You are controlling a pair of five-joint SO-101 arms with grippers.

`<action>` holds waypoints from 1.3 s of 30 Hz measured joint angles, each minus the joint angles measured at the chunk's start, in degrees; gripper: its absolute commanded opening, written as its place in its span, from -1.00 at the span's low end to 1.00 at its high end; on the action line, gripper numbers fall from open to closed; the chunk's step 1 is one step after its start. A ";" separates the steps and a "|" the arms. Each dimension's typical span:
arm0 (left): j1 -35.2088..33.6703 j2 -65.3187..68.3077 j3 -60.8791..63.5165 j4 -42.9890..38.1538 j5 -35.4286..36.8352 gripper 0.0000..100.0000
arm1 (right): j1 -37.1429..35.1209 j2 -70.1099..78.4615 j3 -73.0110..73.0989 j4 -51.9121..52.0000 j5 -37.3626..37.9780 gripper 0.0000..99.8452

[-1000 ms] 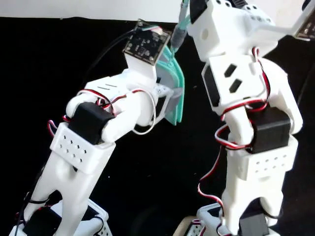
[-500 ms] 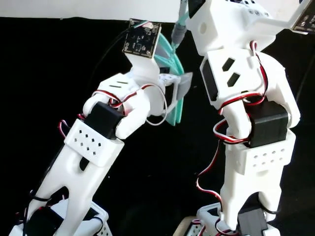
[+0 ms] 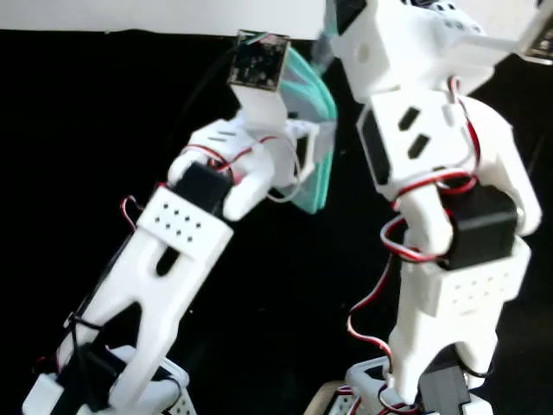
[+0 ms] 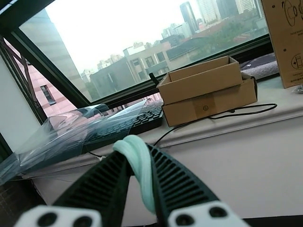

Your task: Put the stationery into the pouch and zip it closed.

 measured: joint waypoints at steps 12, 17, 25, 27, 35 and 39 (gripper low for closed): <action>-1.93 0.79 0.09 -0.35 -1.58 -0.99 | -0.18 0.09 -4.40 2.55 0.00 -0.99; -2.90 0.79 0.09 0.44 -7.47 -0.99 | -0.26 0.09 -4.40 2.55 0.00 -0.99; -8.62 0.70 0.09 6.42 -8.09 -0.99 | -0.26 0.09 -4.40 2.55 0.00 -0.99; -9.76 -0.70 0.26 8.00 -8.09 -0.99 | -0.26 0.09 -4.40 2.55 0.00 -0.99; -11.78 -7.74 0.26 9.05 -8.09 -0.99 | -0.26 0.00 -5.27 2.55 0.00 -0.99; -11.34 -8.00 3.34 5.36 -8.09 -0.99 | -0.26 0.00 -5.54 2.55 -0.09 -0.99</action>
